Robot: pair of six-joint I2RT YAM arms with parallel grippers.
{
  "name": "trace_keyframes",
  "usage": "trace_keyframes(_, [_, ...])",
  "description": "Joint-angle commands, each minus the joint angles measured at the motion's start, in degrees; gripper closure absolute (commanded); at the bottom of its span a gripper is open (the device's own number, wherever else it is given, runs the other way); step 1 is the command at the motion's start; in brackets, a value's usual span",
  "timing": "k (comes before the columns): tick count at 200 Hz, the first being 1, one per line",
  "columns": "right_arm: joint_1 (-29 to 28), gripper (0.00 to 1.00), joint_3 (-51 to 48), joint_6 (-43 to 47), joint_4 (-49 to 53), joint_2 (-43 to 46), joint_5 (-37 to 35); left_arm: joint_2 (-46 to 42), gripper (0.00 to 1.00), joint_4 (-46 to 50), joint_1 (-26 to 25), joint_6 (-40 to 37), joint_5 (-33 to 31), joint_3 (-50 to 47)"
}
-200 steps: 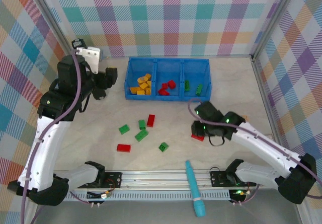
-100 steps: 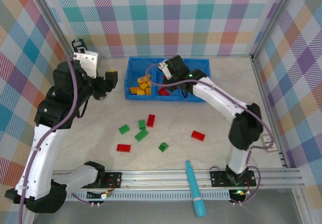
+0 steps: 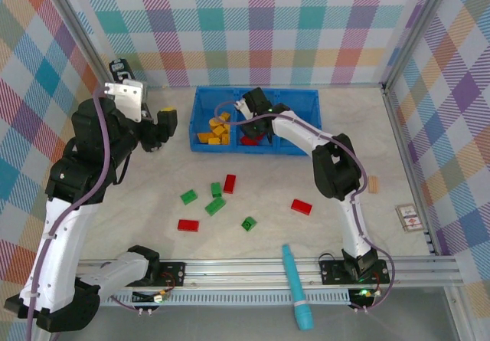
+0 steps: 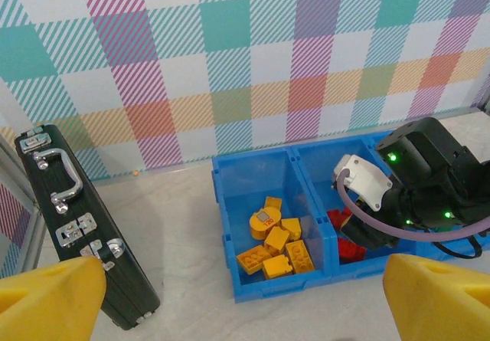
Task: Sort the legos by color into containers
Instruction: Place the lego in the container, then pick up the lego from the bottom-center of the table.
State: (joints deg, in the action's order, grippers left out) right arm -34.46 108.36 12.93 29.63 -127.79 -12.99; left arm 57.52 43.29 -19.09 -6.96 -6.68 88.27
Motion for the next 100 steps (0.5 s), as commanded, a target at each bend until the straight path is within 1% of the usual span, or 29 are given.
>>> trace_keyframes(1, [0.2, 0.47, 2.0, 0.2, -0.1, -0.2, 0.6, -0.2, 0.07, -2.0, -0.5, -0.3, 0.0, -0.8])
trace_keyframes(31, [0.2, 0.45, 1.1, 0.5, 0.9, 3.3, 0.2, -0.1, 0.06, -2.2, -0.5, -0.3, -0.3, -0.9])
trace_keyframes(54, [0.1, 0.38, -1.4, -0.1, 3.8, 10.0, 0.3, -0.1, 0.06, -2.2, -0.5, -0.4, -0.5, -1.1])
trace_keyframes(65, [0.1, 0.32, -4.2, -1.0, 5.5, 14.6, 0.6, -0.2, 0.06, -2.2, -0.5, -0.6, -0.8, -1.1])
trace_keyframes(79, [0.1, 0.20, -9.2, -3.4, 7.9, 21.1, -0.1, -0.3, 0.06, -2.2, -0.5, -0.7, -1.1, -1.1])
trace_keyframes(91, [0.2, 0.11, -14.6, -6.8, 10.2, 27.1, -1.1, -0.3, 0.06, -2.3, -0.5, -0.8, -1.0, -1.3])
trace_keyframes(100, [0.1, 0.06, -19.1, -11.5, 11.8, 31.7, -1.1, -0.3, 0.05, -2.3, -0.5, -0.8, -0.9, -1.3])
